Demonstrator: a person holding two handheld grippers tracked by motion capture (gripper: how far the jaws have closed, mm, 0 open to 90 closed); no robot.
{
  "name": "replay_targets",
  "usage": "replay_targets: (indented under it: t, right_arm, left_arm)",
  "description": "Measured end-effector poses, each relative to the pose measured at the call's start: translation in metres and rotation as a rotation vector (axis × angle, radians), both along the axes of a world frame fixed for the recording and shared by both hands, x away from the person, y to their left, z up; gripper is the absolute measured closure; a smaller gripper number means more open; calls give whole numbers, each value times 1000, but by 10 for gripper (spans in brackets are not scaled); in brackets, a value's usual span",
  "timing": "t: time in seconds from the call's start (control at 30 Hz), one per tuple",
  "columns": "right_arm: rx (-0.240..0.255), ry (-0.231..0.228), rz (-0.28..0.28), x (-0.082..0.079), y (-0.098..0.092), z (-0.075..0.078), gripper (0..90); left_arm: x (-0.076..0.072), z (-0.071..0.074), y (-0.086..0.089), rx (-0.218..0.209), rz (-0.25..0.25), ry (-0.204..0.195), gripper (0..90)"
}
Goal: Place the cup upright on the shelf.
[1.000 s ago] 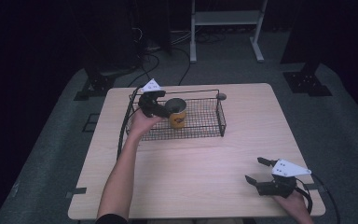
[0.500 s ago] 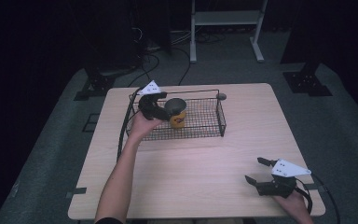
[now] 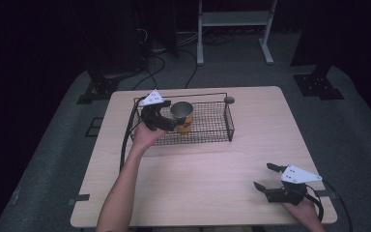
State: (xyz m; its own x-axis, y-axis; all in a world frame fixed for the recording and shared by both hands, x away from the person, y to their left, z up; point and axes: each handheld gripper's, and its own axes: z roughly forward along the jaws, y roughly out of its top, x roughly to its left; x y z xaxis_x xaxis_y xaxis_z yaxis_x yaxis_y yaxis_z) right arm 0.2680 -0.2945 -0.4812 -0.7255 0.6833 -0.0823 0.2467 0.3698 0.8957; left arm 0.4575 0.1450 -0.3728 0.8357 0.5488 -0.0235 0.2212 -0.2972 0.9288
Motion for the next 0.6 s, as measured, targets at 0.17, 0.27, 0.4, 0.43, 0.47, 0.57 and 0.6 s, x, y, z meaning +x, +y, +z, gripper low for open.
replay_targets:
  t: [0.17,0.27,0.4,0.43,0.47,0.57,0.6]
  right_arm:
    - [-1,1,0,0,0,0,150]
    - [-1,1,-1,0,0,0,149]
    - [-3,-1,-1,0,0,0,150]
    - [-3,-1,-1,0,0,0,150]
    - [-3,-1,-2,0,0,0,150]
    - [-3,-1,-2,0,0,0,150]
    - [-4,-1,-3,0,0,0,149]
  left_arm:
    - [-8,-1,3,-9,-1,-7,0]
    - [-12,-2,4,-13,-4,-6,0]
    - [-18,-5,6,-16,-5,-2,0]
    - [-19,-6,7,-18,-5,-4,0]
    - [-22,-8,8,-21,-8,-3,0]
    - [-25,-8,8,-19,-9,-5,0]
    - [-28,-8,9,-25,-8,-11,0]
